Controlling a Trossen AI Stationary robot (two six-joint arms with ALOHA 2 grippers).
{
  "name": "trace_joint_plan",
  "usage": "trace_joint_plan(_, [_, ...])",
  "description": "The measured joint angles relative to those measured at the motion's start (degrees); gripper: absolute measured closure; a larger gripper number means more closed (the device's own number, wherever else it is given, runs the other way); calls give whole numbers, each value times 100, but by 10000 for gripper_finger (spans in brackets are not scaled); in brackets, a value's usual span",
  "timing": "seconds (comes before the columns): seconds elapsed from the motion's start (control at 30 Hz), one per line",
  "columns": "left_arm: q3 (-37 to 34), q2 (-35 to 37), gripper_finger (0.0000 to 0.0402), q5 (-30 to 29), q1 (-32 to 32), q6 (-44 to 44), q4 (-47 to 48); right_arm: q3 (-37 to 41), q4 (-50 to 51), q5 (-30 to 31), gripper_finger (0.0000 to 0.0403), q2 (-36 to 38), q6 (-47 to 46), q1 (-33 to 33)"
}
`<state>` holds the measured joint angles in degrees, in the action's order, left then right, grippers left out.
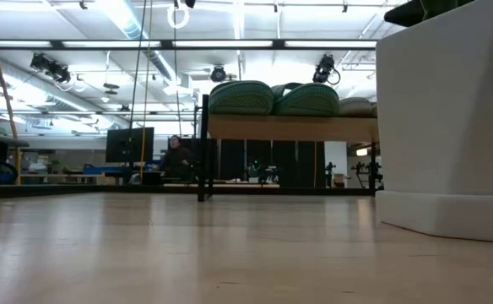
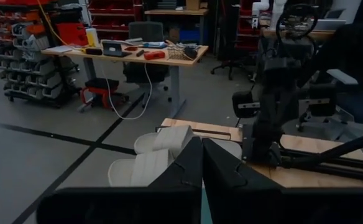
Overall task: Pick and place slides into the shelf
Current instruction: Return to Home Position
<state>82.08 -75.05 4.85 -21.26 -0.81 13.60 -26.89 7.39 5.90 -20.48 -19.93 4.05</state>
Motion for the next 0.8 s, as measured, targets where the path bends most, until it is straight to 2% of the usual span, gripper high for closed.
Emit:
trace_joint_plan(0.17, [0, 0, 397, 232, -69, 34, -2, 298, -168, 338, 403, 112, -2, -322])
trace_joint_plan(0.37, [0, 0, 380, 259, -76, 168, -1, 388, -176, 647, 403, 517, 197, -428])
trace_joint_plan(0.6, [0, 2, 392, 258, -76, 176, 0, 391, 273, 765, 403, 1254, 181, -426])
trace_joint_plan(0.8, [0, 2, 396, 257, -76, 183, 0, 493, 363, 830, 403, 1468, 191, -426])
